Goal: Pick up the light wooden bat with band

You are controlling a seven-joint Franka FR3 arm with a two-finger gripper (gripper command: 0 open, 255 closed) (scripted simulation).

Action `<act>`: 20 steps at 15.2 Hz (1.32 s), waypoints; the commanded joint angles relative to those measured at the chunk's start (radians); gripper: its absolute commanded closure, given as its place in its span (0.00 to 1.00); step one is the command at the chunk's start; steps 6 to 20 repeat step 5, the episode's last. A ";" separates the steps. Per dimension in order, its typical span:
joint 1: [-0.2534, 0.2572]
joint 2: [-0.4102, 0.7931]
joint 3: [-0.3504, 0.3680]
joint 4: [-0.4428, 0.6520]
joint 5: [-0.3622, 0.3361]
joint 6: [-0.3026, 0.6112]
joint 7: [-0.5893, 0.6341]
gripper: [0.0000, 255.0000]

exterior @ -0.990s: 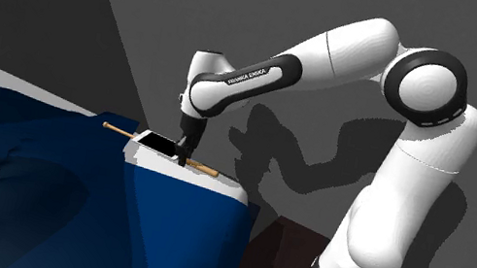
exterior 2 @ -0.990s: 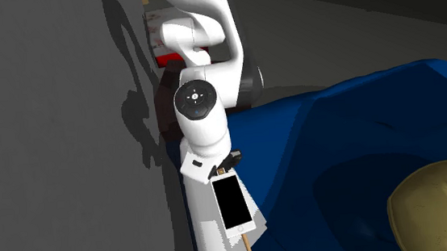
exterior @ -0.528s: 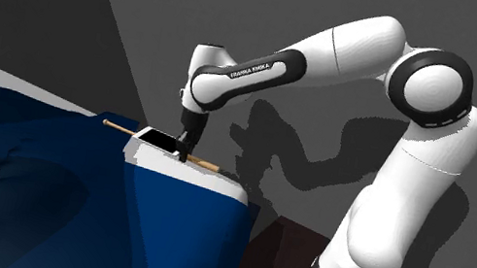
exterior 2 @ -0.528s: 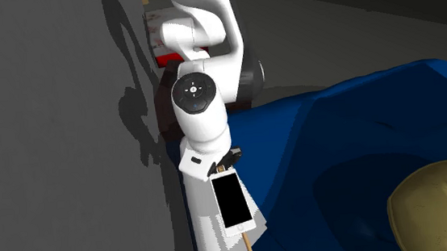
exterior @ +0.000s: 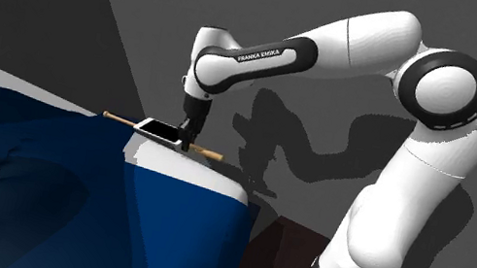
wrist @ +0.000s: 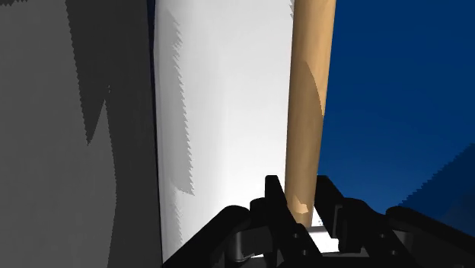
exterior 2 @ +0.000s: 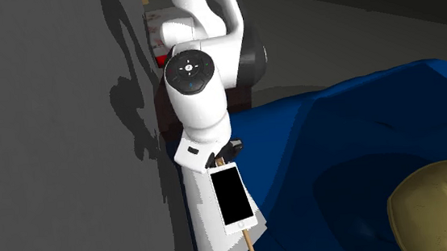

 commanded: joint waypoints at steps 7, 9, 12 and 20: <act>0.000 -0.017 -0.001 0.038 -0.001 -0.055 0.004 1.00; 0.000 -0.017 -0.001 0.038 -0.001 -0.055 0.004 1.00; 0.000 -0.017 -0.001 0.038 -0.001 -0.055 0.004 1.00; 0.000 -0.017 -0.001 0.038 -0.001 -0.055 0.004 1.00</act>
